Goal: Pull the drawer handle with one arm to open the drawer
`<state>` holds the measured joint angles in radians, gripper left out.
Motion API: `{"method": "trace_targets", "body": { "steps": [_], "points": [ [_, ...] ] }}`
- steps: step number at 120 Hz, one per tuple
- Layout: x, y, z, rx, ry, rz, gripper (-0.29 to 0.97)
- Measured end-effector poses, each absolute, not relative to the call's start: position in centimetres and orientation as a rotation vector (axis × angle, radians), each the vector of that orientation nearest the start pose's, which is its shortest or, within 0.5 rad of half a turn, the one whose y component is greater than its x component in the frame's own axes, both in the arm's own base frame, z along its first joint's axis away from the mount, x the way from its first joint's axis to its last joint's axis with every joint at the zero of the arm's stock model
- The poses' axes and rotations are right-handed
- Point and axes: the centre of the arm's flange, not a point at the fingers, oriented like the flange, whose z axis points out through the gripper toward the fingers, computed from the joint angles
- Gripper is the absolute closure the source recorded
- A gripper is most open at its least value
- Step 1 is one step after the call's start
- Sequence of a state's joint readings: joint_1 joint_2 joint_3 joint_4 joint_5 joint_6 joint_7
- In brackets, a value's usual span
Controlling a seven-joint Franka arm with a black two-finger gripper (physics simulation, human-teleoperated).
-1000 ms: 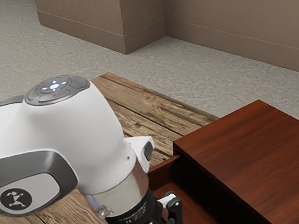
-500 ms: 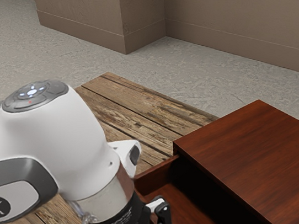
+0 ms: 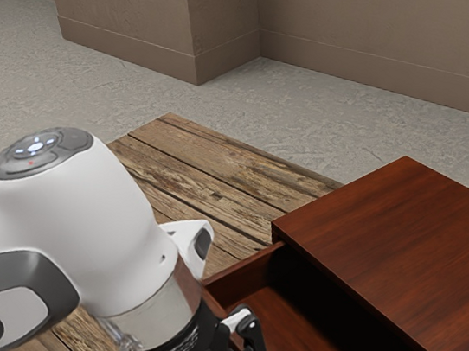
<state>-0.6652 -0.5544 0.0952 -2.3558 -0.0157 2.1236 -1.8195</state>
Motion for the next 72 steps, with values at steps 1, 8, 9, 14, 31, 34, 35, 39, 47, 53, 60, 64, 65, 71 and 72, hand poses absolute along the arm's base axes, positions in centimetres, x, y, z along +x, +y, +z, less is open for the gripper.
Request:
{"method": "trace_targets", "body": {
  "steps": [1, 8, 9, 14, 31, 34, 35, 39, 47, 53, 60, 64, 65, 71, 72],
  "points": [
    [35.2, -22.0, 56.3, -2.808, -2.025, -0.097, 0.35],
    [35.1, -22.0, 56.3, -2.809, -2.024, -0.100, 0.34],
    [35.1, -22.0, 56.3, -2.810, -2.024, -0.100, 0.34],
    [35.1, -22.0, 56.4, -2.810, -2.023, -0.102, 0.33],
    [35.1, -21.9, 56.6, -2.816, -2.020, -0.111, 0.31],
    [35.0, -21.9, 56.6, -2.818, -2.019, -0.113, 0.30],
    [35.0, -21.9, 56.6, -2.818, -2.019, -0.114, 0.30],
    [35.0, -21.9, 56.7, -2.819, -2.017, -0.117, 0.29],
    [35.0, -21.9, 56.7, -2.821, -2.015, -0.124, 0.28],
    [35.1, -21.9, 56.9, -2.824, -2.014, -0.129, 0.28],
    [35.0, -21.9, 57.0, -2.830, -2.008, -0.140, 0.27],
    [35.0, -21.9, 57.1, -2.833, -2.005, -0.147, 0.27],
    [35.0, -21.9, 57.2, -2.834, -2.004, -0.149, 0.26],
    [34.9, -21.9, 57.3, -2.839, -2.000, -0.157, 0.26],
    [34.9, -21.9, 57.4, -2.839, -1.999, -0.158, 0.25]
  ]
}}
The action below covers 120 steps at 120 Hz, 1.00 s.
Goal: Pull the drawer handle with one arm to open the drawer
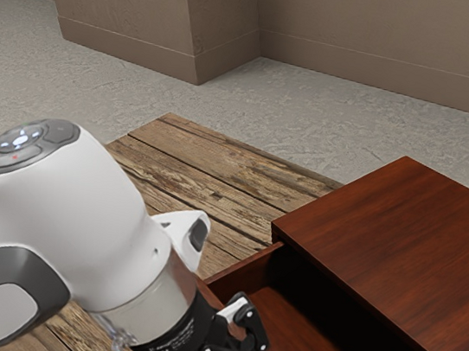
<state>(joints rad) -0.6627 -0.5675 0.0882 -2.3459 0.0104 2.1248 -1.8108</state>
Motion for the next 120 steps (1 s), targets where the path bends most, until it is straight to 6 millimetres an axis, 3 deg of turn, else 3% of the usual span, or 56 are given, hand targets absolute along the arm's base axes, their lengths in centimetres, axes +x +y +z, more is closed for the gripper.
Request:
{"method": "trace_targets", "body": {
  "steps": [26, 50, 66, 74, 83, 89, 101, 120],
  "points": [
    [35.0, -21.8, 58.4, -2.863, -1.976, -0.214, 0.23],
    [35.0, -21.9, 61.2, -2.897, -1.952, -0.286, 0.21],
    [36.2, -21.4, 66.1, -2.889, -1.980, -0.319, 0.12],
    [38.8, -20.9, 69.7, -2.838, -2.021, -0.305, 0.09],
    [40.8, -19.6, 75.6, -2.791, -2.074, -0.309, 0.06],
    [41.5, -18.1, 77.3, -2.734, -2.099, -0.276, 0.05],
    [43.6, -13.3, 75.3, -2.544, -2.143, -0.160, 0.03],
    [44.3, -11.8, 69.7, -2.385, -2.073, 0.004, 0.01]
  ]
}}
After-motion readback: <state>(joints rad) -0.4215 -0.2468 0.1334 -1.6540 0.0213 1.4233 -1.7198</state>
